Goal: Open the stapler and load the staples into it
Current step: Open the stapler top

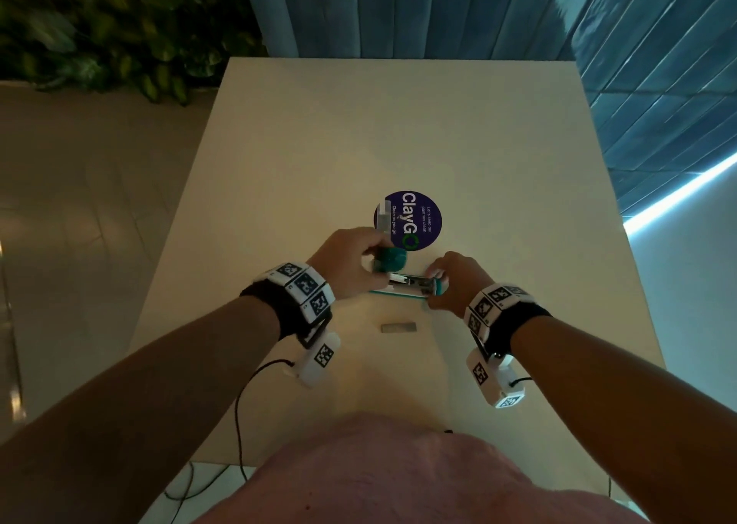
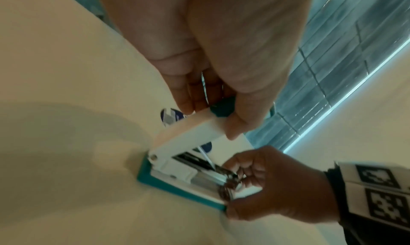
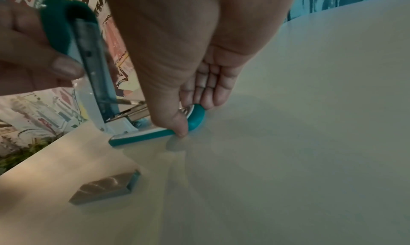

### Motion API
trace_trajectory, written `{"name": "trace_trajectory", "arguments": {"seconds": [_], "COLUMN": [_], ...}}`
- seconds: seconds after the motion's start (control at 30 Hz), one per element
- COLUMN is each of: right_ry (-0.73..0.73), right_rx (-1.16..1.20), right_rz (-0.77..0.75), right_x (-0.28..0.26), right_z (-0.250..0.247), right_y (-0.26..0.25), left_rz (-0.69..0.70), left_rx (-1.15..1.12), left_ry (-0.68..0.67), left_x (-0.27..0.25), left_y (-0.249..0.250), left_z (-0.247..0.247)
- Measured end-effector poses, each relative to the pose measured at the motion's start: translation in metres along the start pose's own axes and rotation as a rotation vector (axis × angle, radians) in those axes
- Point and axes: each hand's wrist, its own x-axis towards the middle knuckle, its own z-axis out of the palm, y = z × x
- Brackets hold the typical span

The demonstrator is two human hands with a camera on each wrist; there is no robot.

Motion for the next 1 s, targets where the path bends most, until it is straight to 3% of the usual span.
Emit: {"name": "trace_trajectory", "arguments": {"seconds": [0.23,0.5,0.67,0.73,0.83,0.9,1.0], "right_ry": [-0.005,0.009,-0.006,0.061,0.171,0.077,-0.111], "right_rx": [-0.011,-0.018,-0.078,-0.093,-0.129,-0.199,-0.308], "right_rz": [0.008,-0.008,-0.023,-0.089,-0.377,-0.514,-0.477], "right_x": [0.003,0.004,0.003,-0.005,-0.028,-0.042,-0.048], "right_z": [0.004,0.007,0.006,0.007,0.016,0.029,0.053], "right_y": [0.003,0.006,0.005,-0.002,-0.020,-0.029,-0.029], "left_rz": [-0.077,-0.207,-0.209,-0.210,-0.210,-0.216,-0.229], "left_rx": [0.063,0.254,0.264,0.264,0.245,0.232,0.202], "left_ry": [0.096,-0.035,-0.035,-0.037,-0.023,-0.001,0.036], "left_x": [-0.029,-0.038,-0.037,-0.037,-0.039,-0.040,-0.042], "left_y": [-0.037,-0.076,-0.083,-0.085,-0.087,-0.088,-0.089], "left_z": [-0.042,-0.034,-0.027,-0.027,-0.025,-0.023,-0.020]}}
